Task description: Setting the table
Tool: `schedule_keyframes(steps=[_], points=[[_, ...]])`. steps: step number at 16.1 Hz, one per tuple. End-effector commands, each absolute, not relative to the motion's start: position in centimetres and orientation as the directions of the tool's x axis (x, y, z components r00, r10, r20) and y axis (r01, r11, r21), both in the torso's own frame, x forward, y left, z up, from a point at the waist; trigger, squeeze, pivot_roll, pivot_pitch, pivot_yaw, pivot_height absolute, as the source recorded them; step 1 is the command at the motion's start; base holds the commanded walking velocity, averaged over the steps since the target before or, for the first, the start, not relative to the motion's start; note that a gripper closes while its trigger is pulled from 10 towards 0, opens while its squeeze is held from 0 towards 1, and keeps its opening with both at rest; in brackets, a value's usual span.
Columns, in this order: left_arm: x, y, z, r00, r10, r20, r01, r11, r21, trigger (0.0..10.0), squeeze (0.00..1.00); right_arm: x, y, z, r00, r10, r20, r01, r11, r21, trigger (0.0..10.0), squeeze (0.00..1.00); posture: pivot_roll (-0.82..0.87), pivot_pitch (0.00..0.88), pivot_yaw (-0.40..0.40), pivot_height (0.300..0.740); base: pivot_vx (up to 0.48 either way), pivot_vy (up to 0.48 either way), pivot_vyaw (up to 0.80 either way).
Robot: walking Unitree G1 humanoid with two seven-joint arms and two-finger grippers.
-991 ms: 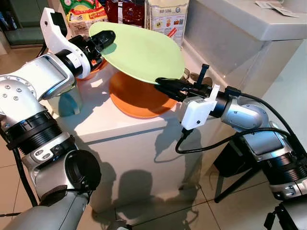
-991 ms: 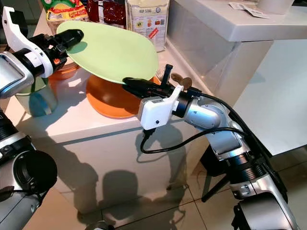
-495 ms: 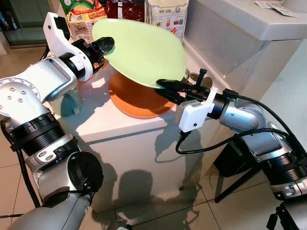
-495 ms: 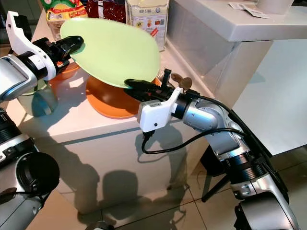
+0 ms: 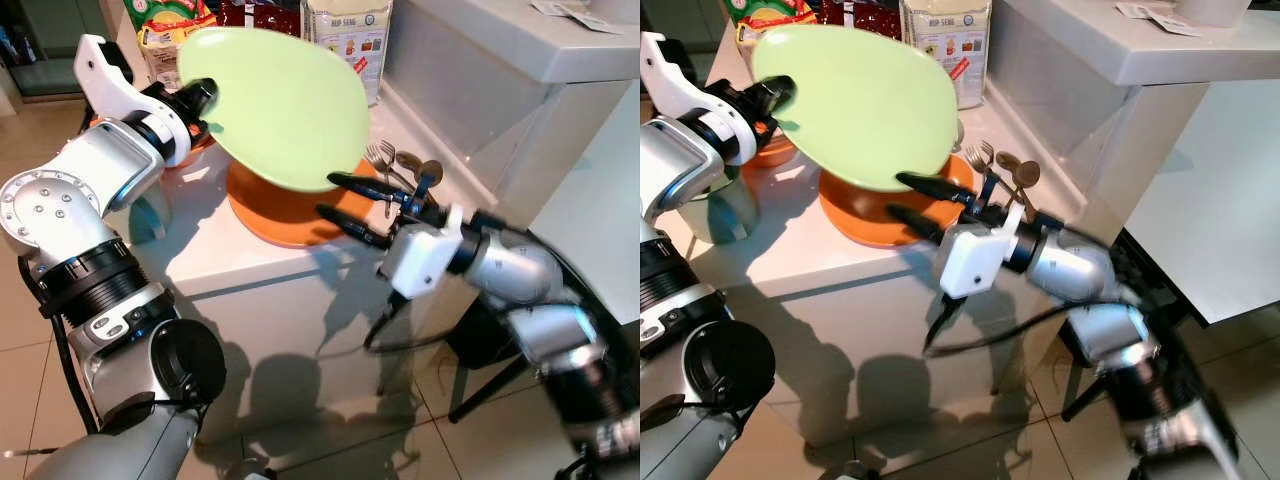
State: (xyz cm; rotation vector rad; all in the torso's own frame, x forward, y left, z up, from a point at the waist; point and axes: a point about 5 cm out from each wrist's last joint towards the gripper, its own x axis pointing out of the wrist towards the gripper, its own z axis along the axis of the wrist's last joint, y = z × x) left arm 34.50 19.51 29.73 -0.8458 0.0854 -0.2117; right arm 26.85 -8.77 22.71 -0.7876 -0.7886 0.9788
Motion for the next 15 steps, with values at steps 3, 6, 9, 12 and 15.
schedule_keyframes(steps=[3,6,9,12,15], points=[[34.6,19.3,30.5,0.975,-0.215,0.053,0.180,0.626,-0.759,0.0,0.00,26.9,-9.2,23.2,0.416,0.851,0.322,-0.493,0.508,-0.706,10.0,0.94,0.06,0.000,0.013,0.740,0.000,0.000,0.00],[33.6,18.0,31.4,0.933,-0.328,0.145,0.331,0.630,-0.702,0.0,0.00,31.2,-12.6,26.2,0.727,0.483,0.488,-0.405,0.876,-0.263,10.0,1.00,0.06,0.000,0.001,0.740,0.000,0.000,0.00],[32.6,16.8,31.4,0.885,-0.426,0.187,0.436,0.623,-0.649,0.0,0.00,34.1,-14.5,25.6,0.906,0.253,0.340,-0.339,0.913,0.225,10.0,0.03,0.07,0.000,-0.009,0.740,0.000,0.000,0.00],[32.4,16.9,30.3,0.885,-0.430,0.180,0.433,0.616,-0.659,0.0,0.00,34.7,-14.7,25.1,0.944,0.232,0.235,-0.321,0.813,0.486,10.0,0.00,0.07,0.000,-0.016,0.740,0.000,0.000,0.00],[32.2,17.0,29.7,0.881,-0.430,0.195,0.434,0.576,-0.692,0.0,0.00,34.6,-14.8,24.6,0.934,0.314,0.168,-0.343,0.670,0.658,10.0,0.00,0.07,0.000,-0.018,0.740,0.000,0.000,0.00]])
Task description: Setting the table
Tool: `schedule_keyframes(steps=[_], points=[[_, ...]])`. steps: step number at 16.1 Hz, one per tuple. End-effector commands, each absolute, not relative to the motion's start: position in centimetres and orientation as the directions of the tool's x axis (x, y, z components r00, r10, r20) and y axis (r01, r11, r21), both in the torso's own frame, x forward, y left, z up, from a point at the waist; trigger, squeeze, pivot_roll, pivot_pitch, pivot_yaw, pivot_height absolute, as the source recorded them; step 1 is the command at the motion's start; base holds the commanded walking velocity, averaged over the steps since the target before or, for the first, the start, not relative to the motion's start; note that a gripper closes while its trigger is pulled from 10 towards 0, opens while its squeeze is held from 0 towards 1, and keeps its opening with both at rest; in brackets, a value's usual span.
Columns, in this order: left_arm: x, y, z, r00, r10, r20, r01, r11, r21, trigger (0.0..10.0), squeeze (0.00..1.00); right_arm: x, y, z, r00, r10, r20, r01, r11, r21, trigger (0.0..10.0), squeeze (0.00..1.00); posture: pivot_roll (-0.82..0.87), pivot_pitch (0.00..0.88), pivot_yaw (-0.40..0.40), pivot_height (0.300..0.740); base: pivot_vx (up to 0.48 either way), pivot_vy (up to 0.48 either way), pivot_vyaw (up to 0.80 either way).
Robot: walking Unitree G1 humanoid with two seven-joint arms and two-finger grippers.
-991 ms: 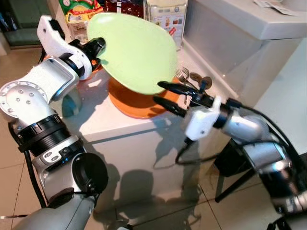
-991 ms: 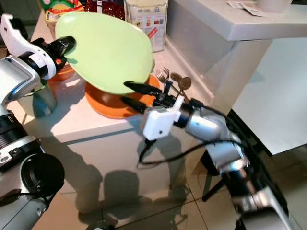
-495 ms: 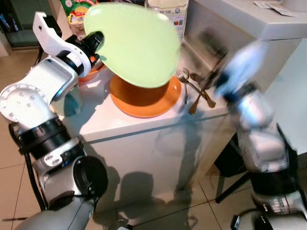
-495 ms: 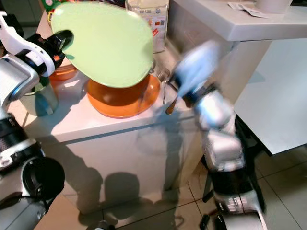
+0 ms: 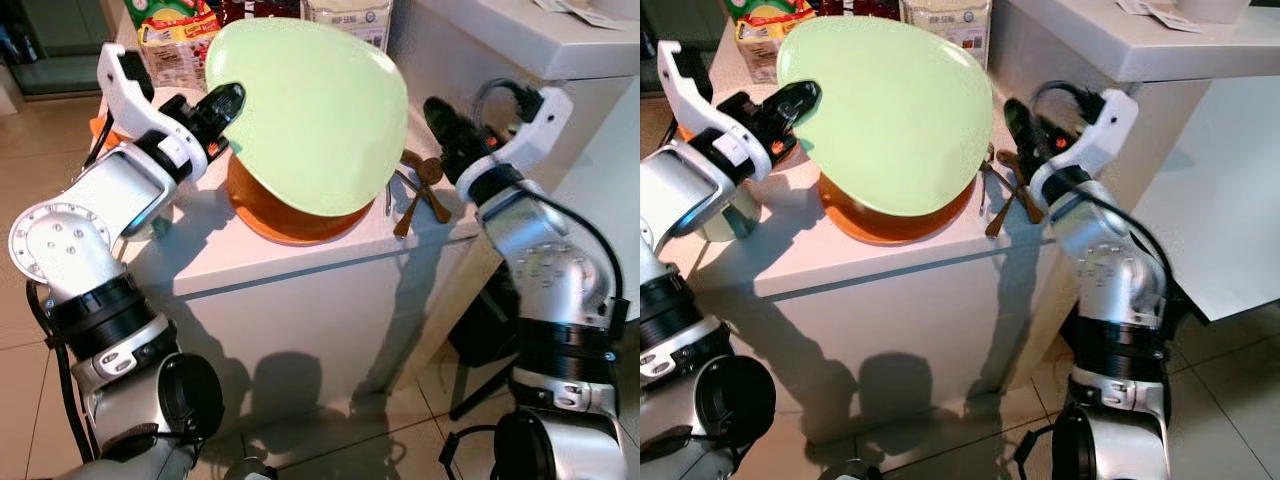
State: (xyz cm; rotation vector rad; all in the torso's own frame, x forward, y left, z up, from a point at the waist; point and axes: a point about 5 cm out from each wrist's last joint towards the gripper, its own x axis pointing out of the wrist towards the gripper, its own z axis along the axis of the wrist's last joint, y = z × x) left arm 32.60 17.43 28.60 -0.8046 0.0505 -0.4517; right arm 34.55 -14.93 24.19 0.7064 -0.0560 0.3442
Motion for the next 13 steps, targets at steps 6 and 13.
schedule_keyframes(steps=[6,13], points=[[31.9,17.1,29.7,0.870,-0.431,0.239,0.451,0.503,-0.737,0.0,0.00,33.3,-14.0,23.6,0.855,0.497,0.146,-0.392,0.435,0.811,10.0,0.00,0.07,0.000,-0.024,0.740,0.000,0.000,0.00],[31.7,17.6,28.1,0.881,-0.427,0.205,0.410,0.472,-0.781,0.0,0.00,32.6,-14.2,23.4,0.828,0.511,0.232,-0.392,0.232,0.890,0.0,0.00,0.07,0.000,-0.039,0.740,0.000,0.000,0.00]])
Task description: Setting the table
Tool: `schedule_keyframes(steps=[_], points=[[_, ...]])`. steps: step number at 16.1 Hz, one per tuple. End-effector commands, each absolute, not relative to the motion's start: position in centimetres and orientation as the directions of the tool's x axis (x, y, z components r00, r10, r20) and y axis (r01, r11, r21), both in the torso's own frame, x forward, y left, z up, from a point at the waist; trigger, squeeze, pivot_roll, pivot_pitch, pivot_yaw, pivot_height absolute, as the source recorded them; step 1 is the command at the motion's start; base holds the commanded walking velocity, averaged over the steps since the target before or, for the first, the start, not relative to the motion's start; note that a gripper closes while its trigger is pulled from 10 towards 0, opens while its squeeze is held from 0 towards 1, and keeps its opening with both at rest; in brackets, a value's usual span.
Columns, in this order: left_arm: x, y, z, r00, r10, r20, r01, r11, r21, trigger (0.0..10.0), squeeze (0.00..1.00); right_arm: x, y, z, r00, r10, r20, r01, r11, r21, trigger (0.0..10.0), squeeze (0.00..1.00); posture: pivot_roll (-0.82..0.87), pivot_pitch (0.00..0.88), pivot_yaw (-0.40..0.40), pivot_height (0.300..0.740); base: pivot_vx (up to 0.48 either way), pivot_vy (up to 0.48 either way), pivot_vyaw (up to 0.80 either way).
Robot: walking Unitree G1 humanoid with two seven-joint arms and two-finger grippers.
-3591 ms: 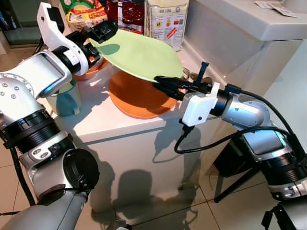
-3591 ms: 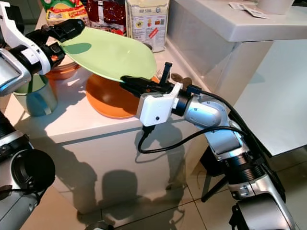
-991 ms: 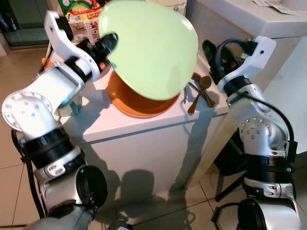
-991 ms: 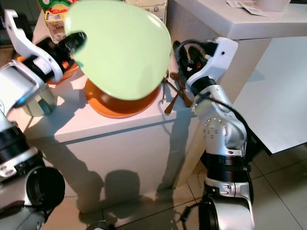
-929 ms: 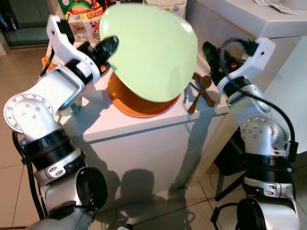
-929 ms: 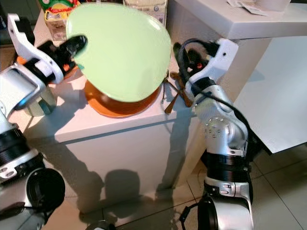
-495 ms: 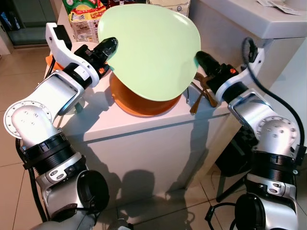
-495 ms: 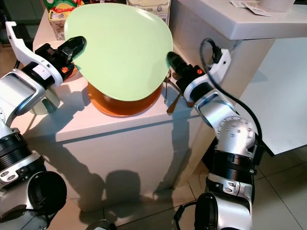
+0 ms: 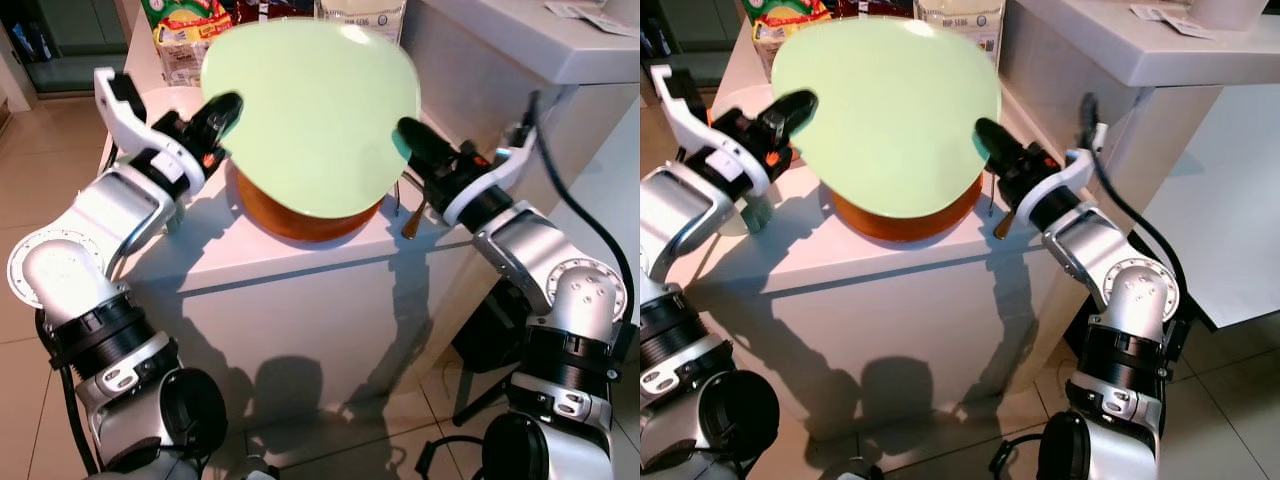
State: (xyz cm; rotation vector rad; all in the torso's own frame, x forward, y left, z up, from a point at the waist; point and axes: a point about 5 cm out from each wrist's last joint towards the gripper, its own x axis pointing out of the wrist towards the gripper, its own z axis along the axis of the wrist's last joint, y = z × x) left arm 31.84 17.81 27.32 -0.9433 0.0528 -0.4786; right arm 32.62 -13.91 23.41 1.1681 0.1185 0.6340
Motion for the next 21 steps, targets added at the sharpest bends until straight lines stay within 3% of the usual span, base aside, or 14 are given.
schedule_keyframes(steps=[1,12,13,14,15,17,18,19,21], points=[[31.6,17.6,27.9,0.880,-0.429,0.201,0.407,0.467,-0.785,0.0,0.00,32.6,-14.3,23.4,0.826,0.509,0.241,-0.391,0.210,0.896,0.0,0.00,0.07,0.000,-0.042,0.740,0.000,0.000,0.00],[31.2,16.7,27.6,0.861,-0.458,0.221,0.425,0.408,-0.808,0.0,0.00,32.2,-12.8,21.9,0.795,0.572,0.200,-0.355,0.173,0.919,0.0,0.00,0.09,0.000,-0.053,0.740,0.000,0.000,0.00],[31.3,16.7,27.7,0.861,-0.458,0.220,0.424,0.409,-0.808,0.0,0.00,32.2,-12.8,22.0,0.800,0.569,0.190,-0.355,0.193,0.914,7.8,0.00,0.09,0.000,-0.054,0.740,0.000,0.000,0.00],[31.3,16.7,27.8,0.861,-0.458,0.219,0.423,0.409,-0.808,0.0,0.00,32.2,-12.8,22.0,0.802,0.568,0.187,-0.356,0.204,0.912,7.8,0.00,0.09,0.000,-0.054,0.740,0.000,0.000,0.00],[31.4,16.5,27.9,0.851,-0.475,0.225,0.437,0.401,-0.805,0.0,0.00,32.2,-13.0,21.9,0.801,0.571,0.178,-0.353,0.212,0.911,10.0,1.00,0.08,0.000,-0.051,0.740,0.000,0.000,0.00],[31.7,16.2,28.3,0.837,-0.497,0.230,0.452,0.390,-0.803,0.0,0.00,32.4,-13.3,22.6,0.796,0.575,0.188,-0.374,0.224,0.900,10.0,1.00,0.07,0.000,-0.040,0.740,0.000,0.000,0.00],[31.8,16.0,28.5,0.831,-0.505,0.234,0.458,0.382,-0.803,0.0,0.00,32.4,-13.3,23.1,0.789,0.576,0.213,-0.394,0.209,0.895,10.0,0.81,0.06,0.000,-0.035,0.740,0.000,0.000,0.00],[32.1,15.7,28.7,0.826,-0.513,0.234,0.462,0.379,-0.802,0.0,0.00,32.5,-13.3,23.5,0.788,0.574,0.223,-0.403,0.207,0.892,10.0,0.00,0.06,0.000,-0.031,0.740,0.000,0.000,0.00],[32.4,15.3,28.8,0.819,-0.521,0.240,0.466,0.361,-0.808,0.0,0.00,32.5,-13.2,23.6,0.788,0.570,0.233,-0.407,0.199,0.891,10.0,0.00,0.05,0.000,-0.026,0.740,0.000,0.000,0.00]])
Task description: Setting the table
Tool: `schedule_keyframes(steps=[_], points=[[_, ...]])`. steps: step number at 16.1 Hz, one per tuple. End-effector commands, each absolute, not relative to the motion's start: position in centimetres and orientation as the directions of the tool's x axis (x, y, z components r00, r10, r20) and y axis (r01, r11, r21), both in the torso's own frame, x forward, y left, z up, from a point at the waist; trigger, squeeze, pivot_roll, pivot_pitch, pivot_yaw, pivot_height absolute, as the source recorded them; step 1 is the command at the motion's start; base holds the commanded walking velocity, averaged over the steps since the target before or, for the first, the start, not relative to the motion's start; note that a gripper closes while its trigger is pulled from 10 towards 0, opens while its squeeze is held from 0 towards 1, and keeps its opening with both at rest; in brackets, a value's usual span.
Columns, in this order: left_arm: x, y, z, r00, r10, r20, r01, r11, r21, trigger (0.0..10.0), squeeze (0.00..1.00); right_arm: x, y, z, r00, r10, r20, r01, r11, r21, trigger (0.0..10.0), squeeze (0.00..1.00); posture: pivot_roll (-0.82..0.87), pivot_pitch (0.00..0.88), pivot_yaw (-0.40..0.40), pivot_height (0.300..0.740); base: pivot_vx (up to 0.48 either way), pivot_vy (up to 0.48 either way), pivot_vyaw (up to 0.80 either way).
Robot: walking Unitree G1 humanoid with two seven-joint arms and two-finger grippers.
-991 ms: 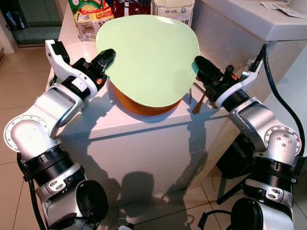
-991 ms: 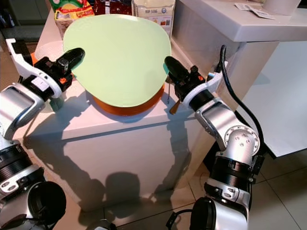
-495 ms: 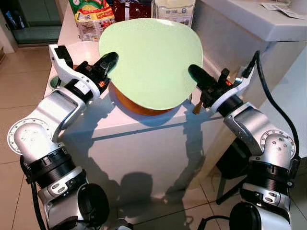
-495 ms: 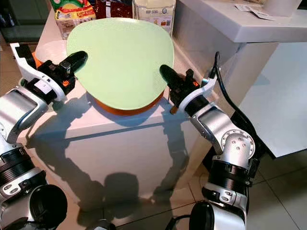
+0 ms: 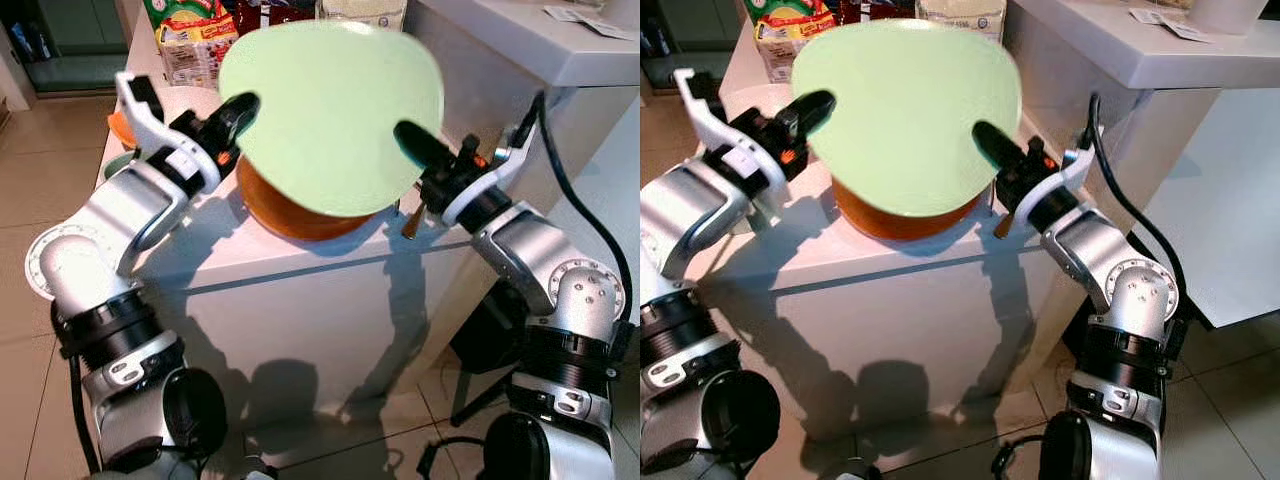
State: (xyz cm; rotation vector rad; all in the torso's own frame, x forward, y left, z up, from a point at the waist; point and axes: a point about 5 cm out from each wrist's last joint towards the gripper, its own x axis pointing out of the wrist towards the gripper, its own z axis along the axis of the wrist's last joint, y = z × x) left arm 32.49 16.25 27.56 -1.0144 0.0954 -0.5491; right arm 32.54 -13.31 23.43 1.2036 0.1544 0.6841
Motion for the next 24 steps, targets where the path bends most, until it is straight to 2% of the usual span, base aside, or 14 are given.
schedule_keyframes(steps=[1,2,3,4,12,13,14,15,16,21,24], points=[[32.5,15.1,28.9,0.814,-0.527,0.242,0.470,0.354,-0.808,0.0,0.00,32.5,-13.1,23.6,0.786,0.570,0.240,-0.408,0.185,0.894,9.6,0.00,0.05,0.000,-0.024,0.740,0.000,0.000,0.00],[32.5,15.0,29.0,0.812,-0.530,0.244,0.472,0.351,-0.808,0.0,0.00,32.5,-13.0,23.6,0.787,0.569,0.240,-0.406,0.183,0.896,5.9,0.00,0.05,0.000,-0.023,0.740,0.000,0.000,0.00],[32.4,14.9,28.9,0.807,-0.538,0.244,0.476,0.348,-0.807,0.0,0.00,32.5,-13.0,23.6,0.788,0.566,0.243,-0.404,0.177,0.897,0.4,0.00,0.05,0.000,-0.020,0.740,0.000,0.000,0.00],[32.3,14.9,28.9,0.805,-0.543,0.240,0.477,0.352,-0.805,0.0,0.00,32.5,-13.0,23.6,0.789,0.558,0.256,-0.406,0.162,0.899,0.0,0.00,0.06,0.000,-0.016,0.740,0.000,0.000,0.00],[32.3,15.1,29.1,0.812,-0.539,0.226,0.470,0.374,-0.799,0.0,0.00,32.1,-13.3,23.4,0.806,0.525,0.272,-0.402,0.150,0.903,0.0,0.00,0.07,0.000,-0.008,0.740,0.000,0.000,0.00],[32.2,15.2,29.0,0.811,-0.541,0.220,0.472,0.385,-0.793,0.0,0.00,32.0,-13.2,23.3,0.809,0.520,0.275,-0.401,0.145,0.905,0.0,0.00,0.07,0.000,-0.008,0.740,0.000,0.000,0.00],[31.9,15.3,29.0,0.817,-0.539,0.204,0.483,0.445,-0.755,0.0,0.00,31.9,-13.2,23.2,0.814,0.505,0.287,-0.401,0.131,0.906,0.0,0.00,0.08,0.000,-0.019,0.740,0.000,0.000,0.00],[31.8,15.3,29.1,0.818,-0.542,0.194,0.487,0.471,-0.736,10.0,0.64,31.9,-13.2,23.2,0.816,0.499,0.291,-0.401,0.127,0.907,0.0,0.00,0.08,0.000,-0.024,0.740,0.000,0.000,0.00],[31.7,15.5,29.2,0.832,-0.522,0.189,0.480,0.505,-0.717,10.0,1.00,31.9,-13.1,23.3,0.819,0.492,0.295,-0.400,0.121,0.908,0.0,0.00,0.09,0.000,-0.030,0.740,0.000,0.000,0.00],[32.0,18.7,29.7,0.912,-0.362,0.193,0.389,0.615,-0.686,10.0,1.00,31.8,-13.6,24.3,0.815,0.481,0.323,-0.423,0.113,0.899,0.0,0.00,0.08,0.000,-0.038,0.740,0.000,0.000,0.00],[31.7,19.1,30.1,0.910,-0.343,0.232,0.405,0.619,-0.673,10.0,1.00,31.2,-14.5,24.7,0.819,0.456,0.348,-0.437,0.101,0.894,0.0,0.00,0.08,0.000,-0.033,0.740,0.000,0.000,0.00]])
